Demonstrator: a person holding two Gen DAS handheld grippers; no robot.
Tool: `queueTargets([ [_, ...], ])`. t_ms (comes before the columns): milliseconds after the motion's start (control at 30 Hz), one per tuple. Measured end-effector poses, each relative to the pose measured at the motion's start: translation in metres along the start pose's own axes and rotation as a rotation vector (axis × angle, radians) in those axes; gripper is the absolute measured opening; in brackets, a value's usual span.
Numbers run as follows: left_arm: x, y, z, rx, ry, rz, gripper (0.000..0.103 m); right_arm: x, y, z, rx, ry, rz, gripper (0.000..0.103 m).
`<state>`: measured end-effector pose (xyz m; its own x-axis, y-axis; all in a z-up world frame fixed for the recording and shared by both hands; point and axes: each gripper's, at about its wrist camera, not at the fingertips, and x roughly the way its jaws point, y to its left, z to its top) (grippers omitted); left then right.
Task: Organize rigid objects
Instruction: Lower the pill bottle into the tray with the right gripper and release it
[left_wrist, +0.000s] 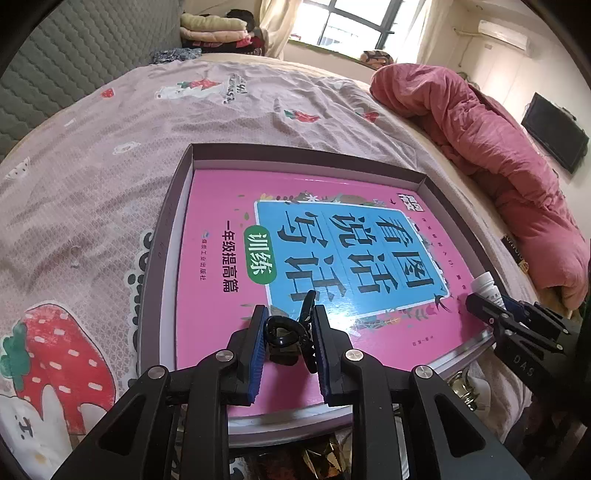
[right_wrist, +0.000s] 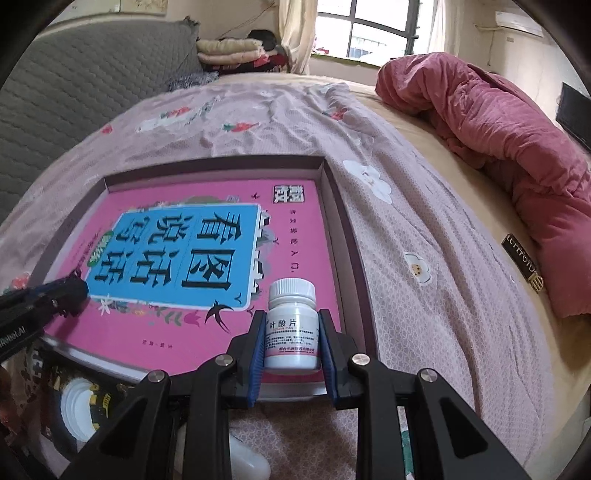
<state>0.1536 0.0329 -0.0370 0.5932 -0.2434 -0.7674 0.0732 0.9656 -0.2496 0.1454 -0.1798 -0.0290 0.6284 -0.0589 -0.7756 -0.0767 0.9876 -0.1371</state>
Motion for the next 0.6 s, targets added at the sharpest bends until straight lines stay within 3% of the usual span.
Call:
queueTargets([
  [600, 0.0004, -0.0005, 0.0007, 0.012, 0.007, -0.009, 0.024, 0.0042, -0.0047, 0.0052, 0.017, 0.046, -0.039, 0.027],
])
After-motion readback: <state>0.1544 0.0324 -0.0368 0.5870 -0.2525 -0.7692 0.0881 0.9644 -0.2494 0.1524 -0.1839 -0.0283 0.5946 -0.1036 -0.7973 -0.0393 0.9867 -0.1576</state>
